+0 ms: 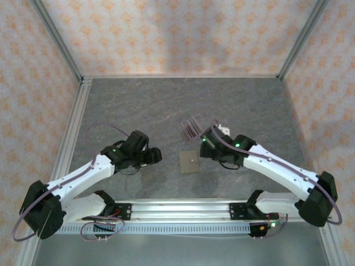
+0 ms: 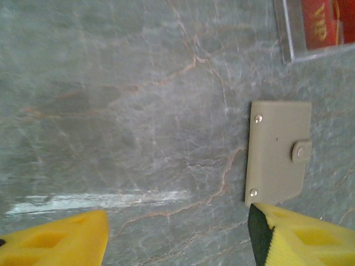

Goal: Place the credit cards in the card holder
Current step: Open the button on the card holder.

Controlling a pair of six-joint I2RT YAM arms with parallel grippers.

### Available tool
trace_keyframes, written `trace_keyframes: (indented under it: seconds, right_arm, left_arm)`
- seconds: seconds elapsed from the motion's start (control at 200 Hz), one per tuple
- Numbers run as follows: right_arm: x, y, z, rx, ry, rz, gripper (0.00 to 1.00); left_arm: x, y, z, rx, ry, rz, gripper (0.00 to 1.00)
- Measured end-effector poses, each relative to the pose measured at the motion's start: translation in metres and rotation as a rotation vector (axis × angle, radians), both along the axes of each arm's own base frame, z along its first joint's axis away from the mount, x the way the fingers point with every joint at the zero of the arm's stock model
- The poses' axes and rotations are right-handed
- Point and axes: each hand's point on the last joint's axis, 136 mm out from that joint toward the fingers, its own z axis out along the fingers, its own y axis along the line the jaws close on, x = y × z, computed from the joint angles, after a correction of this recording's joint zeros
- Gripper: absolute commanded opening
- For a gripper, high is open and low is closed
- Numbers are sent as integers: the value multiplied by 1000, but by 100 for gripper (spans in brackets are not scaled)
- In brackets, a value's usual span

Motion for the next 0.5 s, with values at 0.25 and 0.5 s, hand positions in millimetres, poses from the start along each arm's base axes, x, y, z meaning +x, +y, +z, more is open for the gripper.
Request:
trace_keyframes:
  seconds: [0.25, 0.5]
  right_arm:
    - [-15, 43, -28, -3, 57, 76, 53]
    - [-22, 60, -54, -33, 114, 111, 47]
  left_arm:
    - [-2, -32, -16, -4, 40, -83, 55]
    - [5, -74, -20, -10, 44, -161, 47]
